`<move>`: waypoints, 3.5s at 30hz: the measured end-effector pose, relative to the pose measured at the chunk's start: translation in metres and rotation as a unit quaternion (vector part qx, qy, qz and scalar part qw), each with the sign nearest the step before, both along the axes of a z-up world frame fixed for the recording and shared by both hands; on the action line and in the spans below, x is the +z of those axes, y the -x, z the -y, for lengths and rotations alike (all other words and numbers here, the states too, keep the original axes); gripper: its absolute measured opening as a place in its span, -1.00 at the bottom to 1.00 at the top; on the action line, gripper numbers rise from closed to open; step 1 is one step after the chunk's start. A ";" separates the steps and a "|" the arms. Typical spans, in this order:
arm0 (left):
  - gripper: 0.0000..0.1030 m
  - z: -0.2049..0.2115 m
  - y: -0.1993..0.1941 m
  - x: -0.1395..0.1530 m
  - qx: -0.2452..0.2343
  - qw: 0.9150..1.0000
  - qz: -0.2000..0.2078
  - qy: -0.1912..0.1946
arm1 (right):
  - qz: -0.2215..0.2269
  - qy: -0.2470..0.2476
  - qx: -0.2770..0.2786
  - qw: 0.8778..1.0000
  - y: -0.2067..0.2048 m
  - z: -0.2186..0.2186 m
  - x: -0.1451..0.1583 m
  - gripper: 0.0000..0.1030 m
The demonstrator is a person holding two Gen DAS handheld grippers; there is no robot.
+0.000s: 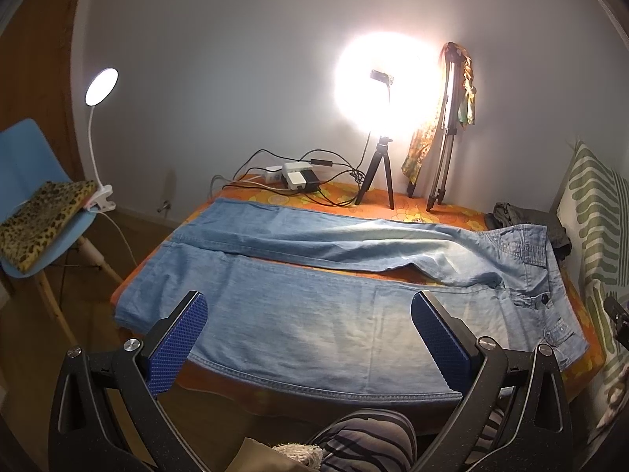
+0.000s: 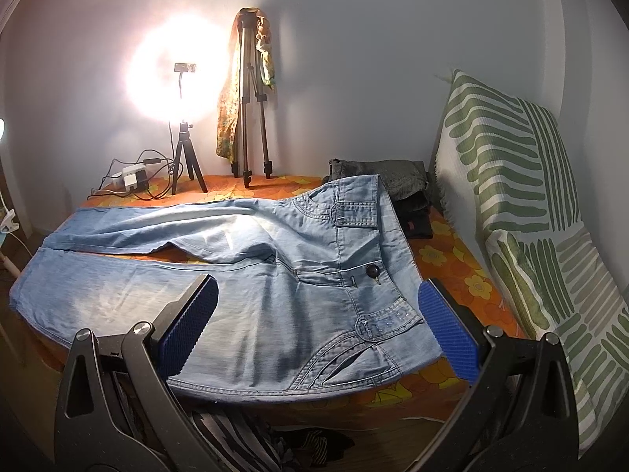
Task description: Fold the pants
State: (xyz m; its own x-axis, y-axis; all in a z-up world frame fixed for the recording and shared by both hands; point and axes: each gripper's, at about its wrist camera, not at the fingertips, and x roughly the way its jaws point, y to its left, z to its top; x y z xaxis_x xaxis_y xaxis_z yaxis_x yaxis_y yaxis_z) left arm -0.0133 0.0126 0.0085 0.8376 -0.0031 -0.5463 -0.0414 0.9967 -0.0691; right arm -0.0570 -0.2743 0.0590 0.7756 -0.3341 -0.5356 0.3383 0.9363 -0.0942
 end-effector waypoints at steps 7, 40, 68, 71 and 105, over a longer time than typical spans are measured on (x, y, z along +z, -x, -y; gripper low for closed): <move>1.00 -0.001 0.001 0.000 0.001 1.000 0.000 -0.001 | -0.001 0.004 0.003 1.000 -0.002 -0.006 0.000 1.00; 1.00 -0.010 0.006 -0.002 0.007 1.000 0.000 -0.004 | 0.001 0.002 0.004 1.000 0.005 0.000 0.000 1.00; 0.67 -0.124 0.019 -0.002 0.060 0.998 -0.004 -0.016 | 0.022 0.044 0.174 0.984 -0.007 -0.031 0.065 1.00; 0.56 -0.145 0.014 0.001 0.068 0.998 -0.006 -0.003 | 0.014 0.044 0.187 0.981 -0.018 -0.030 0.070 1.00; 0.07 -0.280 -0.248 -0.040 0.077 0.986 -0.150 0.015 | -0.129 -0.002 0.335 0.933 -0.355 -0.121 -0.045 0.61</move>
State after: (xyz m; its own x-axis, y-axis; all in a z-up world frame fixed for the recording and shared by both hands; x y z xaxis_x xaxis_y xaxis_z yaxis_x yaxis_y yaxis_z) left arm 0.2350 0.2929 -0.0315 0.6295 0.0913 -0.7716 -0.2145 0.9749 -0.0596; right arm 0.2979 -0.1536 0.0140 0.6545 0.1814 -0.7340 -0.3561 0.9303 -0.0877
